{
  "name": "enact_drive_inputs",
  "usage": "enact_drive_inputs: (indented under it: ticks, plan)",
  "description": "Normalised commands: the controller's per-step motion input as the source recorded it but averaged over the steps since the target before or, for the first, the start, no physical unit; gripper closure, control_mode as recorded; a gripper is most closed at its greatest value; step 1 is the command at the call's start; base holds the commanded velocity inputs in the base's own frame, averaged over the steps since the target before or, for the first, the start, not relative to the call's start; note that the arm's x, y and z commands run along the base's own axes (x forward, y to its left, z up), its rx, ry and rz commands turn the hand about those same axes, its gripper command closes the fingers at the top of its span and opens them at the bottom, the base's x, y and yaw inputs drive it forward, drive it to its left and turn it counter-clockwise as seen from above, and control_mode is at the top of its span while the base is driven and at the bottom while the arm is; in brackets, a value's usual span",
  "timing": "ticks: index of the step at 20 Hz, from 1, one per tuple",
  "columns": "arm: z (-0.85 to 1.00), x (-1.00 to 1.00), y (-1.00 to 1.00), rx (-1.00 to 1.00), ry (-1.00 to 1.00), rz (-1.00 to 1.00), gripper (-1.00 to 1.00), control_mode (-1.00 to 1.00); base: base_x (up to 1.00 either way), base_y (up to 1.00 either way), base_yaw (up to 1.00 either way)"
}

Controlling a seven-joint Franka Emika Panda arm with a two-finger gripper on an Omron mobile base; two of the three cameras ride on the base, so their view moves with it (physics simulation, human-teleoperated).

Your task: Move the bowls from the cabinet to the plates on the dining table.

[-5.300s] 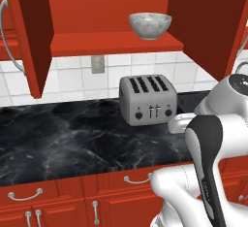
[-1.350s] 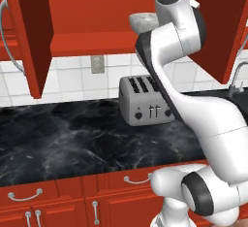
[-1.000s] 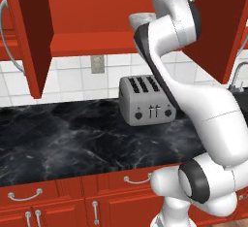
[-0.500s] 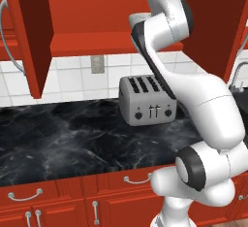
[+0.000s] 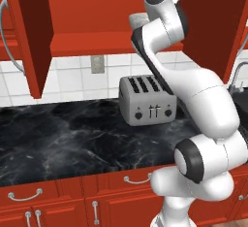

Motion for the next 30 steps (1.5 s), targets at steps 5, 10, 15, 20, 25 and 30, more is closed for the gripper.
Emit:
enact_drive_inputs:
  ticks: [5,10,15,20,25,30]
  plan:
    - [0.01,0.38,-0.01,0.00,0.00,0.03,-1.00,-1.00,0.00,0.00,0.00]
    - [0.00,0.27,0.00,0.00,0.00,0.03,-1.00,-1.00,0.00,0.00,0.00]
    - [0.06,0.32,0.00,0.00,0.00,0.02,-1.00,-1.00,0.00,0.00,0.00]
    - [0.00,0.37,0.00,0.00,0.00,0.02,-1.00,-1.00,0.00,0.00,0.00]
    - [0.00,0.46,-0.02,0.00,0.01,0.01,-1.00,-1.00,0.00,0.00,0.00]
    - [0.00,0.48,-0.04,0.00,0.02,0.00,-1.00,-1.00,0.00,0.00,0.00]
